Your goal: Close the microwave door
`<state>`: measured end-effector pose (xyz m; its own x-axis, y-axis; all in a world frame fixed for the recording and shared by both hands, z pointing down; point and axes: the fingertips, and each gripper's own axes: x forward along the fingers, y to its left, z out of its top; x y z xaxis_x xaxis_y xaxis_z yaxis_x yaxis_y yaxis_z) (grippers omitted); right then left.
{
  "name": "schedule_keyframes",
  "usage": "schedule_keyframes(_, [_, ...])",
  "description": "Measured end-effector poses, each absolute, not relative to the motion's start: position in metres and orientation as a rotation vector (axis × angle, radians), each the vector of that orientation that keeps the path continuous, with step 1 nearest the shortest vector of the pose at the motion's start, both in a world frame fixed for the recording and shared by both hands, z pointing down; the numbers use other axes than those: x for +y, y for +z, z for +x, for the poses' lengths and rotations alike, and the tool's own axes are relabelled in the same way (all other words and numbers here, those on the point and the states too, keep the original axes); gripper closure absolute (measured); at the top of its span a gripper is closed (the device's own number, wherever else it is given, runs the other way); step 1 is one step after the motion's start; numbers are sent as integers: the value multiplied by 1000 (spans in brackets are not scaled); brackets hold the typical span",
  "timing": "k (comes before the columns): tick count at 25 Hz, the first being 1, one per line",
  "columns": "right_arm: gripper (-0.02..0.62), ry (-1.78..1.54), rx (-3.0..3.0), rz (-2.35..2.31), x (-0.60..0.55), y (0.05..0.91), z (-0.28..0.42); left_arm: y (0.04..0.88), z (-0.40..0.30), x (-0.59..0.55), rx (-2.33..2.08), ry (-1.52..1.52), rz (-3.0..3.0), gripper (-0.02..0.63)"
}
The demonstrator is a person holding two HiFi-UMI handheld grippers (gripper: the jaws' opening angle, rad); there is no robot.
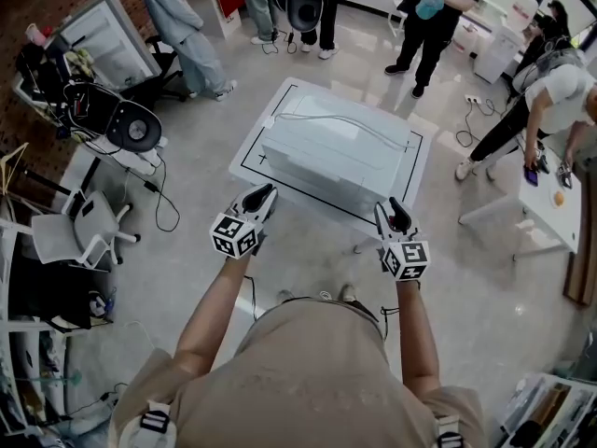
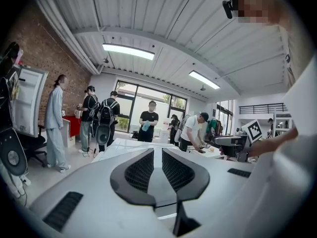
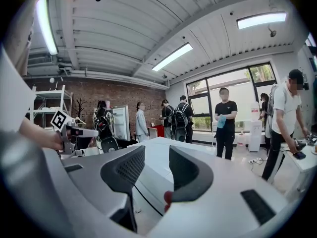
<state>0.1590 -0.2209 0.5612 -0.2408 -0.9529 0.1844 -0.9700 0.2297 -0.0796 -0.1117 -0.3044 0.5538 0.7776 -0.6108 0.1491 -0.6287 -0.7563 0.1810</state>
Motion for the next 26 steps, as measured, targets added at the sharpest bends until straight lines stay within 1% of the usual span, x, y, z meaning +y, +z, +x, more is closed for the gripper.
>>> schedule_keyframes(9, [465,189,-2362,1822,-210,560,153,556,-102,-298,-943,120,2757,568])
schedule_keyframes(26, [480,161,-2372,1851,-184,548,167,549,-71,-279,-877,133,2779,568])
